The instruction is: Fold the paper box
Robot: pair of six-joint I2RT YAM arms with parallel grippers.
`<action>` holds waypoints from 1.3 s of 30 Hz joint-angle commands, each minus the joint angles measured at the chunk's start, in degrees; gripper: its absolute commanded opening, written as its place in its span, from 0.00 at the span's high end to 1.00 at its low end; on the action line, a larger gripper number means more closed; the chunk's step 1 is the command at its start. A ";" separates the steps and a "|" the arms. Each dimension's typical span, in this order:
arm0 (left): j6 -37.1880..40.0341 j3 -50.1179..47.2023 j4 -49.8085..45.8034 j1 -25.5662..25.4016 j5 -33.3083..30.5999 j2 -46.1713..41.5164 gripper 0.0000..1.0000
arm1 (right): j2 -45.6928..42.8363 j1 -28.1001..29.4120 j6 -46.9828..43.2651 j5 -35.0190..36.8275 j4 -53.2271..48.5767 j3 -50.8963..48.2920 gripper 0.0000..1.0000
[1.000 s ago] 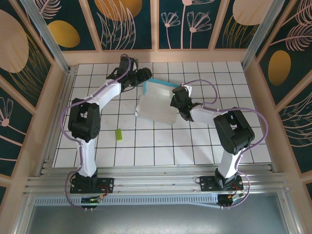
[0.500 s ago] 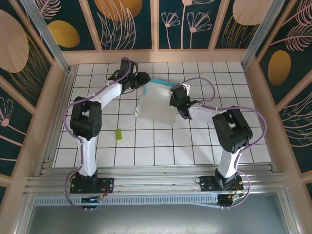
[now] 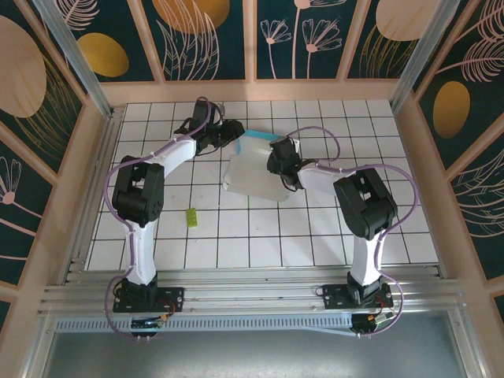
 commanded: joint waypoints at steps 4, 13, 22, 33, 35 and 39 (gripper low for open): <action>-0.44 -1.31 -2.56 -0.77 1.37 -0.35 0.60 | -9.97 0.07 -2.65 -5.98 2.01 -7.43 0.51; 0.06 -0.41 -3.20 -0.71 1.28 -0.03 0.60 | -26.18 -2.91 -9.80 -11.20 -2.09 -14.14 0.44; 0.14 -0.47 -2.74 -0.70 1.01 0.28 0.60 | -22.52 -20.50 -37.70 -33.11 5.15 -15.48 0.48; 0.77 -0.06 -3.39 -0.70 1.02 -0.07 0.60 | -5.49 -19.76 -50.72 -32.51 -1.65 -1.07 0.46; 0.88 -0.07 -3.48 -0.71 1.08 -0.16 0.60 | -4.13 -19.51 -50.99 -32.86 -2.00 0.02 0.48; 0.85 -0.11 -3.52 -0.73 1.10 -0.16 0.60 | -2.88 -18.89 -51.80 -35.28 -1.85 0.06 0.48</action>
